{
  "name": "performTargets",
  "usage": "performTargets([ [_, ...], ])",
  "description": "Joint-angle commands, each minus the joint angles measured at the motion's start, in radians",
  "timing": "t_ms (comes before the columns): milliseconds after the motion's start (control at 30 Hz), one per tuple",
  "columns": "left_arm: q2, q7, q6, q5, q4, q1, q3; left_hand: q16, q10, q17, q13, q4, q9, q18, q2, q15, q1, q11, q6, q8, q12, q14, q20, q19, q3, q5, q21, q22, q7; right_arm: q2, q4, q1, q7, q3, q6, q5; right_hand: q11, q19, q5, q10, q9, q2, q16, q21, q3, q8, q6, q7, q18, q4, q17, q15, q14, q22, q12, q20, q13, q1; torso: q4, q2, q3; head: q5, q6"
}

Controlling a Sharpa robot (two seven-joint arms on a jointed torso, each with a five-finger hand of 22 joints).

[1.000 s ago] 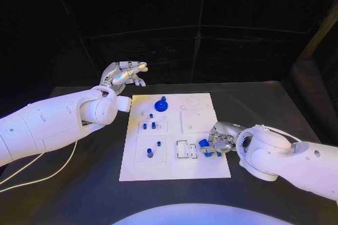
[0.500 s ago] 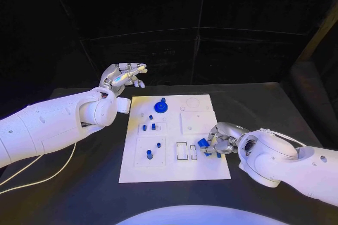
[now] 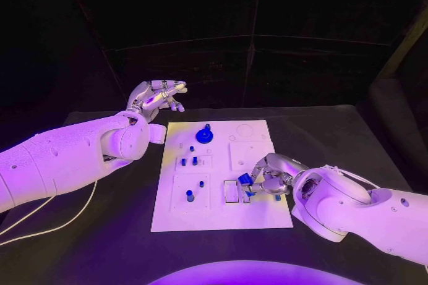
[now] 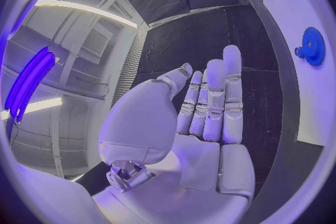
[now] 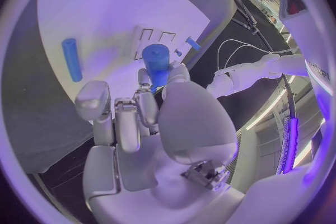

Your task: Assemble the parts on the task board

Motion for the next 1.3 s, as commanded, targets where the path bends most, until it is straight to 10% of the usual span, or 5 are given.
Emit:
performTargets([
  [33, 0.0, 0.004, 0.01, 0.001, 0.004, 0.002, 0.001, 0.0, -0.005, -0.001, -0.001, 0.0, -0.001, 0.013, -0.001, 0.0, 0.007, 0.002, -0.007, 0.007, 0.003, -0.009, 0.002, -0.002, -0.004, 0.0, -0.004, -0.001, -0.001, 0.017, -0.009, 0.001, -0.006, 0.001, 0.025, 0.028, 0.001, 0.0, -0.024, 0.001, 0.005, 0.017, 0.002, 0.001, -0.012, 0.003, 0.026, -0.007, -0.013, 0.005, 0.263, -0.001, 0.104, -0.001, -0.007, 0.005, -0.002, -0.025, 0.0013, 0.001, -0.0003, 0.001, -0.001],
  [967, 0.002, 0.003, 0.011, 0.001, 0.003, 0.002, 0.001, 0.0, -0.005, -0.001, -0.001, 0.0, -0.001, 0.013, -0.001, 0.0, 0.007, 0.002, -0.007, 0.007, 0.003, -0.009, 0.002, -0.002, -0.004, 0.0, -0.004, -0.001, -0.001, 0.124, -0.084, 0.001, -0.067, 0.001, 0.074, -0.002, -0.016, 0.004, -0.191, 0.009, 0.068, 0.042, 0.002, -0.006, -0.071, 0.021, 0.061, -0.027, -0.014, 0.004, 0.263, -0.019, 0.104, 0.005, -0.03, -0.013, -0.001, -0.095, -0.0001, 0.001, 0.0011, 0.009, -0.001],
  [1167, 0.003, 0.003, 0.011, 0.001, 0.002, 0.002, 0.001, 0.0, -0.005, -0.001, -0.001, 0.0, -0.001, 0.013, -0.001, 0.0, 0.007, 0.002, -0.007, 0.007, 0.003, -0.009, 0.002, -0.002, -0.004, 0.0, -0.004, -0.001, -0.001, 0.131, -0.088, 0.001, -0.064, 0.001, 0.077, -0.005, -0.015, 0.005, -0.279, 0.009, 0.078, 0.022, 0.002, -0.006, -0.071, 0.021, 0.058, -0.026, -0.014, 0.005, 0.263, -0.019, 0.104, 0.008, -0.033, -0.012, 0.001, -0.128, -0.0008, 0.001, 0.0011, 0.011, -0.002],
  [1300, 0.003, 0.002, 0.011, 0.001, 0.002, 0.002, 0.001, 0.0, -0.005, -0.001, -0.001, 0.0, -0.001, 0.013, -0.001, 0.0, 0.007, 0.002, -0.007, 0.007, 0.003, -0.009, 0.002, -0.002, -0.004, 0.0, -0.004, -0.001, -0.001, 0.133, -0.09, 0.001, -0.066, 0.001, 0.083, -0.006, -0.013, 0.004, -0.381, 0.008, 0.085, -0.032, 0.002, -0.007, -0.019, 0.021, 0.056, -0.025, -0.014, 0.009, 0.263, -0.018, 0.104, 0.009, -0.036, -0.011, 0.001, -0.191, -0.001, 0.0, 0.0012, 0.012, -0.003],
])
